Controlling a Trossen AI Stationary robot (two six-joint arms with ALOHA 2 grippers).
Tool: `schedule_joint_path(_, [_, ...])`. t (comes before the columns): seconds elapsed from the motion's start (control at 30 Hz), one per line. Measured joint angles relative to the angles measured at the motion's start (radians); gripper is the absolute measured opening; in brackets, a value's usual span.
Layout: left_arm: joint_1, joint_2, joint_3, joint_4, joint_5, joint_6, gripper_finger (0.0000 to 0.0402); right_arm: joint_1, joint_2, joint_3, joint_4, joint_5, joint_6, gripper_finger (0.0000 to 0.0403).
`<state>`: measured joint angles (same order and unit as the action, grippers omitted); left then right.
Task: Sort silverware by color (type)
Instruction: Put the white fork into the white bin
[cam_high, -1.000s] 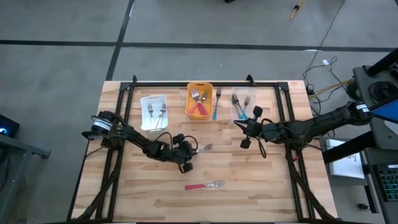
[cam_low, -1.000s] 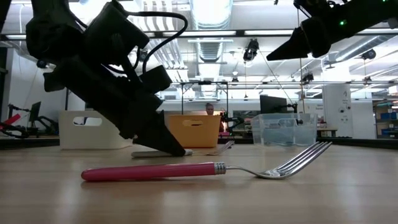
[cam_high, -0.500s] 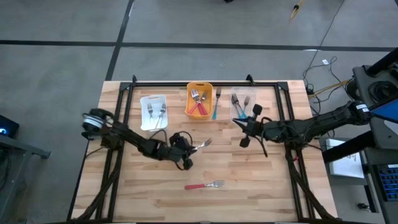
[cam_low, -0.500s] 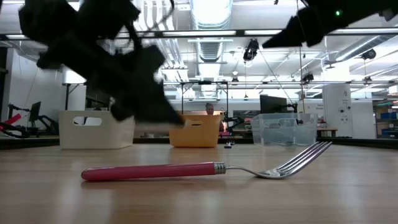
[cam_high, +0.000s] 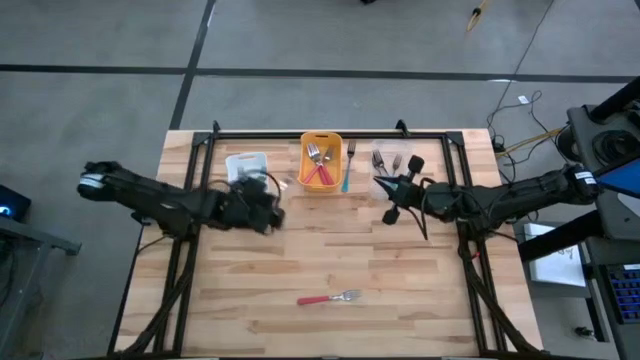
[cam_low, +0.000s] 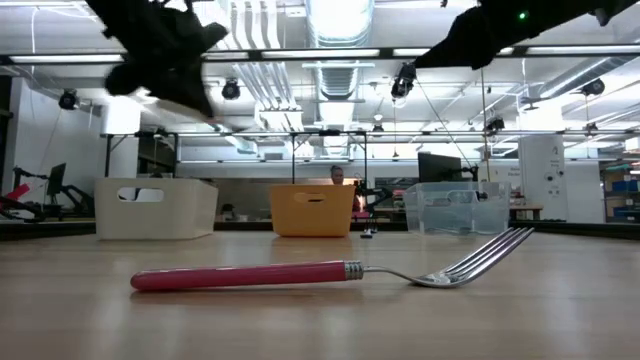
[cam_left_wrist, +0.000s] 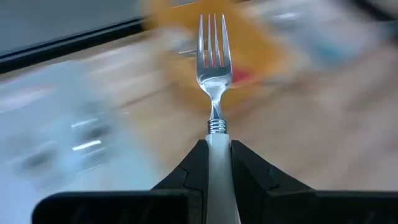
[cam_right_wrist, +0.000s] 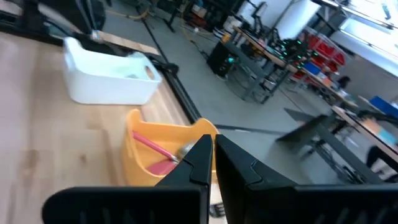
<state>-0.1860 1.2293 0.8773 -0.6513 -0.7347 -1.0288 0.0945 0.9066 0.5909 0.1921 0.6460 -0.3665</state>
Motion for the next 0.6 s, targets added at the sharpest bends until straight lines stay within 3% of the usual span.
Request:
schedule_joint_path(0.1, [0.077,-0.041,0.062,-0.266,0.013,-0.116,0.0027,-0.043,0.000,0.000,0.000,-0.001,-0.010,0.0011])
schedule_joint_path(0.2, [0.169,-0.069,0.082,-0.374,0.045,-0.138,0.0027,-0.089,0.000,0.000,-0.009,-0.046,-0.011,0.0011])
schedule_joint_path(0.37, [0.318,-0.084,0.037,-0.388,0.105,-0.124,0.0027,-0.153,0.000,0.000,-0.023,-0.144,0.007,0.0011])
schedule_joint_path(0.6, [0.417,-0.063,-0.013,-0.369,0.214,-0.102,0.0027,-0.199,0.000,-0.002,-0.092,-0.156,0.027,0.0011])
